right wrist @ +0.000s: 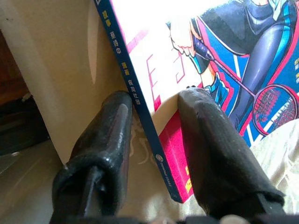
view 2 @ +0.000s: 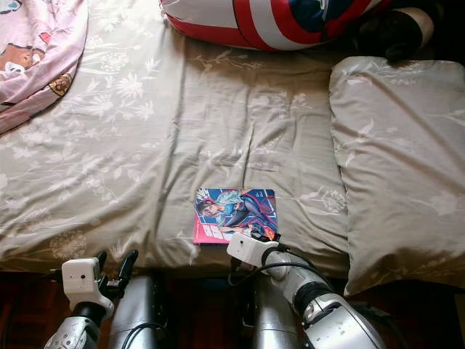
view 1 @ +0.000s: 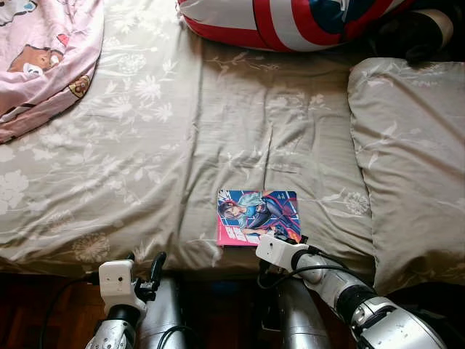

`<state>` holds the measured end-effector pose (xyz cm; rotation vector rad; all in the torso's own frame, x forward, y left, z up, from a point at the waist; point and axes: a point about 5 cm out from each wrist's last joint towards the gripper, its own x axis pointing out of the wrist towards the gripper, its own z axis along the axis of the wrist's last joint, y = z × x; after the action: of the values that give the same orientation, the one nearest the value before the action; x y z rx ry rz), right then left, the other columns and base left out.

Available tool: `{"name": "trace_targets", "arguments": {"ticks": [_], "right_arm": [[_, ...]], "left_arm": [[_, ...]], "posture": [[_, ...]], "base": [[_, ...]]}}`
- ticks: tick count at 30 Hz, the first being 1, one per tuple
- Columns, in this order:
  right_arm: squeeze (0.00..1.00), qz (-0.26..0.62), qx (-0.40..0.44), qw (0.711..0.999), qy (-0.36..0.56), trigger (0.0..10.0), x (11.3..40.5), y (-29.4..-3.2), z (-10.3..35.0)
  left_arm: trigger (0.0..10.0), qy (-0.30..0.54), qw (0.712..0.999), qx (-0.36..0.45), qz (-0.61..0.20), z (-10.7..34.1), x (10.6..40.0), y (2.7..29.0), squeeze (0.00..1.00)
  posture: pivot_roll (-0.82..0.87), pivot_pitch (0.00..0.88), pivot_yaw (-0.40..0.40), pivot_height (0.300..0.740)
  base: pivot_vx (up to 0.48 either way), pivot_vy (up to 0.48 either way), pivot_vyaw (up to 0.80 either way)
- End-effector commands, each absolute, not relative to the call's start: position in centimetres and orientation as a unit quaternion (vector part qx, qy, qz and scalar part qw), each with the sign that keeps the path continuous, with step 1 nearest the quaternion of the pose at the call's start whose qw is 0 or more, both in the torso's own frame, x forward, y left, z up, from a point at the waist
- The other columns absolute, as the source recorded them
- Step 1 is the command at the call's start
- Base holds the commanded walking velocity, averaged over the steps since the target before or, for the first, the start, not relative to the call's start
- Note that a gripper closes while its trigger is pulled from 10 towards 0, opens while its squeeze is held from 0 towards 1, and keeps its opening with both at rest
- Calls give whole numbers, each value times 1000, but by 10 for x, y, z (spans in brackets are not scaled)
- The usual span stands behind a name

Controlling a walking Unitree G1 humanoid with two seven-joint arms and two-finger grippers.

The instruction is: Clean up the room

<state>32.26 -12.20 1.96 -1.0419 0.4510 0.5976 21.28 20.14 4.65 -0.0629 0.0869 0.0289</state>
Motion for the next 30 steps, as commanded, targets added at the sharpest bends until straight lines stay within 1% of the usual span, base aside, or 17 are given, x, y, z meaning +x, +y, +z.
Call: {"name": "trace_targets", "arguments": {"ticks": [1, 2, 3, 4, 5, 9, 10, 11, 12, 14, 16, 17, 18, 19, 22, 28, 30], "right_arm": [[0, 285, -478, 798, 234, 10000, 314, -124, 10], [184, 287, -479, 797, 233, 10000, 314, -124, 9], [580, 288, -479, 796, 233, 10000, 313, -124, 9], [580, 288, -479, 796, 233, 10000, 313, -124, 9], [827, 289, -476, 796, 235, 10000, 313, -124, 8], [831, 293, -475, 795, 236, 10000, 311, -123, 7], [875, 293, -475, 795, 236, 10000, 311, -123, 7], [875, 293, -475, 795, 236, 10000, 311, -123, 7], [973, 291, -475, 796, 236, 10000, 311, -123, 7], [949, 288, -476, 797, 235, 10000, 311, -124, 7], [949, 286, -476, 798, 234, 10000, 311, -124, 7], [663, 275, -474, 805, 228, 10000, 313, -125, 8], [12, 268, -471, 810, 224, 10000, 314, -125, 9], [12, 265, -469, 813, 222, 10000, 314, -125, 10], [0, 232, -435, 843, 215, 10000, 318, -129, 15], [0, 222, -411, 858, 213, 10000, 320, -131, 17], [0, 220, -388, 867, 220, 10000, 319, -132, 16]], "left_arm": [[10000, 70, 997, -35, 18, 37, 204, 202, 0], [10000, 71, 997, -35, 18, 37, 203, 202, 0], [10000, 72, 997, -35, 18, 36, 203, 203, 0], [10000, 72, 997, -35, 18, 36, 203, 203, 0], [10000, 73, 997, -34, 18, 36, 202, 203, 0], [10000, 74, 997, -34, 16, 36, 202, 203, 0], [10000, 74, 997, -34, 15, 36, 202, 203, 0], [10000, 74, 997, -34, 15, 36, 202, 203, 0], [10000, 73, 997, -33, 15, 36, 202, 203, 0], [10000, 73, 997, -33, 16, 36, 202, 203, 0], [10000, 73, 997, -33, 16, 36, 202, 203, 0], [10000, 73, 997, -34, 15, 36, 203, 202, 0], [10000, 74, 997, -34, 15, 35, 203, 202, 0], [10000, 74, 997, -34, 15, 35, 203, 202, 0], [10000, 75, 997, -34, 13, 34, 206, 202, 0], [10000, 73, 997, -32, 6, 33, 215, 200, 0], [10000, 72, 997, -32, 6, 33, 218, 199, 0]], "posture": [[123, 417, -84, 636], [123, 417, -84, 636], [124, 417, -83, 636], [124, 417, -83, 636], [124, 417, -82, 636], [123, 416, -82, 636], [123, 416, -82, 636], [123, 416, -82, 636], [123, 416, -82, 636], [123, 416, -82, 636], [122, 416, -82, 636], [120, 413, -81, 636], [118, 410, -81, 636], [118, 410, -81, 636], [110, 397, -79, 636], [100, 367, -76, 636], [96, 360, -75, 636]], "base": [[0, 0, 0], [0, 0, 0], [0, 0, 0], [0, 0, 0], [0, 0, 0], [0, 0, 0], [0, 0, 0], [0, 0, 0], [0, 0, 0], [0, 0, 0], [0, 0, 0], [0, 0, 0], [0, 0, 0], [0, 0, 0], [0, 0, 0], [0, 0, 0], [0, 0, 0]]}}
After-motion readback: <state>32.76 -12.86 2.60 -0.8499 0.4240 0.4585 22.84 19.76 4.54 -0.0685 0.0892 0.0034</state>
